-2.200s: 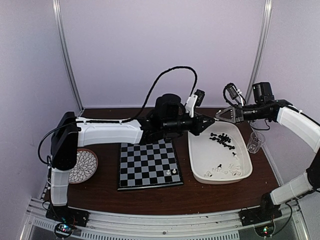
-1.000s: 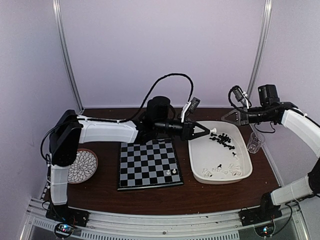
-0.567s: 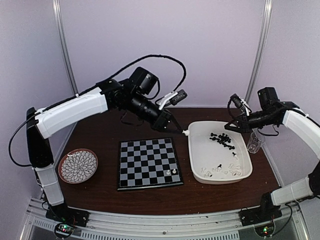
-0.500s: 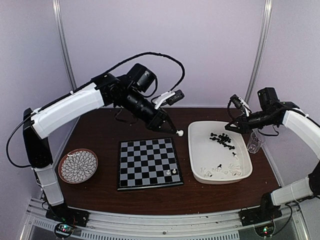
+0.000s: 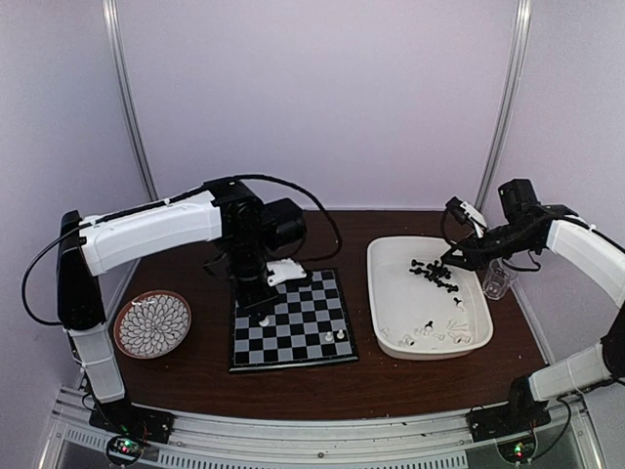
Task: Set up the chess pieces on the board
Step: Place the bishop on c1.
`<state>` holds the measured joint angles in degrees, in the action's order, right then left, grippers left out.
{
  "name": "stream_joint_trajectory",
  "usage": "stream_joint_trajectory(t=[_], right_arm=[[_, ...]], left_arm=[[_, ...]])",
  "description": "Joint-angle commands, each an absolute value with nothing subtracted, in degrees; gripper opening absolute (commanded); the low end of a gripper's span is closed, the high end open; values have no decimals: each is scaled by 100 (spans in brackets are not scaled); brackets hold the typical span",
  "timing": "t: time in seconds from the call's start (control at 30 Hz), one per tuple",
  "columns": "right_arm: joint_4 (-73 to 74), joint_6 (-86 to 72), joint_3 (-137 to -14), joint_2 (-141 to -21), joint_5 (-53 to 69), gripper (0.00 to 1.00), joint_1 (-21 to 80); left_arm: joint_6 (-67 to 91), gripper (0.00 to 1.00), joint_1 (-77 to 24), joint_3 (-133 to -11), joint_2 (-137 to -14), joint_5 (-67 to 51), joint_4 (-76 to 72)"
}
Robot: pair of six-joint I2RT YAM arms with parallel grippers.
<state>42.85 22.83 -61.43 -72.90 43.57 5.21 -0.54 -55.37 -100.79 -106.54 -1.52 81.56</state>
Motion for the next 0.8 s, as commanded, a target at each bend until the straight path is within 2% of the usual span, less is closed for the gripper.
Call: stream_joint_trajectory(t=[0.0,0.4,0.77], right_arm=[[4163,2399,-6073,-7398,4269,26,492],[4121,2408,-5982,-7409,4230,28,492],[4122,2408,-5977,-7444,4171,29,497]], left_arm=[[-18,0,-5650,-9820,-10705,99,8430],[198,0,-5797,-8992,-10808,-392,7143],[108,0,-5804,-8909,-11331,-440,6960]])
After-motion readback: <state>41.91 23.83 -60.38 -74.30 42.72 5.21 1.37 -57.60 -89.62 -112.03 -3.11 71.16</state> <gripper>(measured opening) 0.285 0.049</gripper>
